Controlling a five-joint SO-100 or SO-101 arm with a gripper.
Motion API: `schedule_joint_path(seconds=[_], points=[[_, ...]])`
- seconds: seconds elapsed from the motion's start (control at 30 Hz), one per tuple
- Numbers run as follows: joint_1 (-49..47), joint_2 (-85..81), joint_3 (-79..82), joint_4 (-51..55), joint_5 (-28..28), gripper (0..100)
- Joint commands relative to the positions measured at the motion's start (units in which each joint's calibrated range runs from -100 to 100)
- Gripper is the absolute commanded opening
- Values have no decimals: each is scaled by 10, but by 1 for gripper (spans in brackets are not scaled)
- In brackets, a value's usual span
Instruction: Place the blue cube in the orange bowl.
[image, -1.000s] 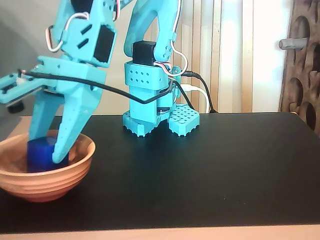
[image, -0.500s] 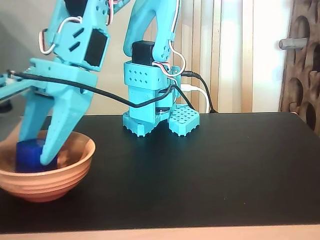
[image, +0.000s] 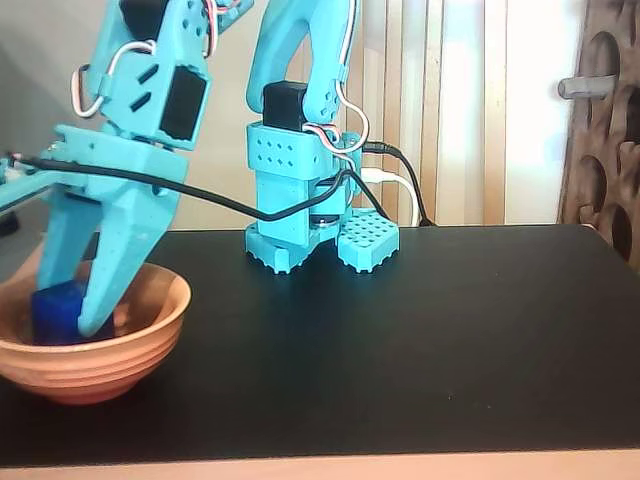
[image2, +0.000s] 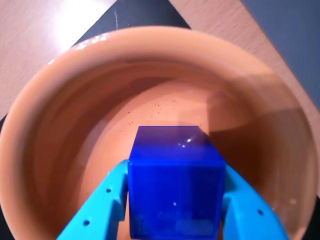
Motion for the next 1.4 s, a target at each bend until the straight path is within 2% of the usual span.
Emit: schedule_joint_path(seconds=[0.0,0.13,0.43,0.57,0.7,1.03,1.37], points=[[3,-7,-63,-18,2,15],[-8,-7,-63,-17,-2,23],[-16,-27,-62,-12,-2,25],[-17,-29,-63,-11,-3,31],[-18,-30,-63,-12,-2,28],[-18,-34,-63,-17,0,28],[-28,-125,-56,-11,-1,28]])
